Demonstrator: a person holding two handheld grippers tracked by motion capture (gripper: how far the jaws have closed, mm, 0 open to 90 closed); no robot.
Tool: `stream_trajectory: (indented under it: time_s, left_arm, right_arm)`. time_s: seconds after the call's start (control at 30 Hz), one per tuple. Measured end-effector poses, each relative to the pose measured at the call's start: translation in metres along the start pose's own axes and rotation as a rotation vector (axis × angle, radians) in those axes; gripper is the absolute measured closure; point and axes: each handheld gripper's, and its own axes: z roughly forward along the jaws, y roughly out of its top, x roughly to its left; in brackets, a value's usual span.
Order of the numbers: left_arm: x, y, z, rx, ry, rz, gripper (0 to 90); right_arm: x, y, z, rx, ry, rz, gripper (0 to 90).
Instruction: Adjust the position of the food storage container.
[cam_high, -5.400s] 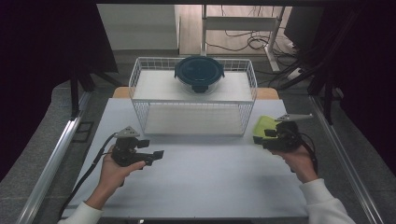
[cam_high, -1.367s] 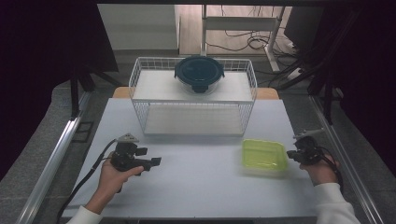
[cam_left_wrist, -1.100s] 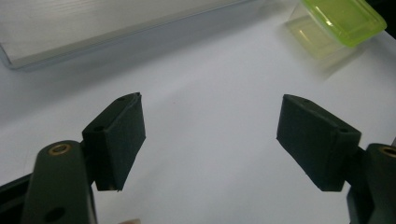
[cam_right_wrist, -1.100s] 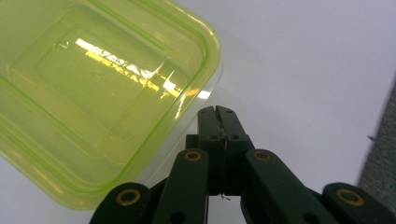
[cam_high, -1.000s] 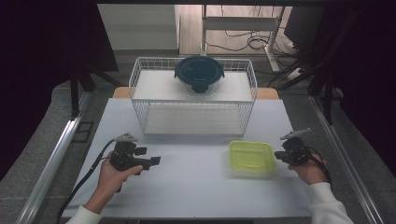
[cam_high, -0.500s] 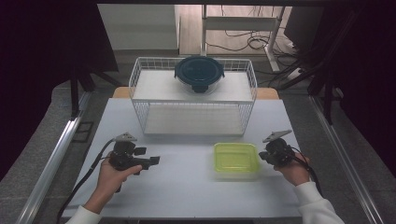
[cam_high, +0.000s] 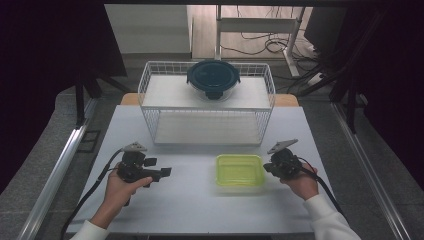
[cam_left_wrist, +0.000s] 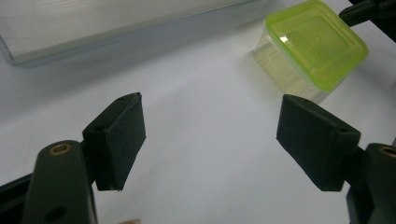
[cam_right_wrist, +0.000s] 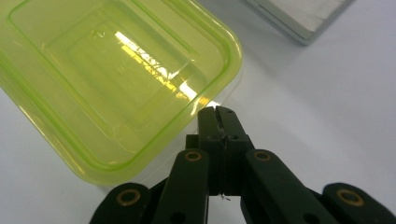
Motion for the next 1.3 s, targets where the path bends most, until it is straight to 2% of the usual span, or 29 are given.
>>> stream_trajectory:
  time_s: [0.13, 0.4, 0.73, 1.1, 1.2, 1.3]
  left_arm:
    - [0.0, 0.0, 0.0, 0.001, 0.0, 0.001, 23.3]
    - [0.0, 0.0, 0.0, 0.002, 0.001, 0.003, 23.3]
    - [0.0, 0.0, 0.0, 0.002, 0.0, 0.001, 23.3]
    - [0.001, 0.0, 0.0, 0.003, -0.002, 0.004, 23.3]
    - [0.001, 0.0, 0.0, 0.003, -0.002, 0.004, 23.3]
    - [0.002, 0.0, 0.0, 0.004, -0.002, 0.004, 23.3]
  right_arm:
    - [0.004, 0.002, 0.004, 0.001, 0.018, 0.002, 88.7]
    - [0.018, 0.005, 0.021, 0.048, 0.048, -0.026, 88.7]
    - [0.039, 0.022, 0.03, 0.044, 0.079, -0.085, 88.7]
    - [0.055, 0.039, 0.045, 0.056, 0.096, -0.111, 88.7]
    - [0.058, 0.042, 0.048, 0.053, 0.11, -0.105, 88.6]
    - [0.06, 0.045, 0.051, 0.059, 0.104, -0.113, 88.7]
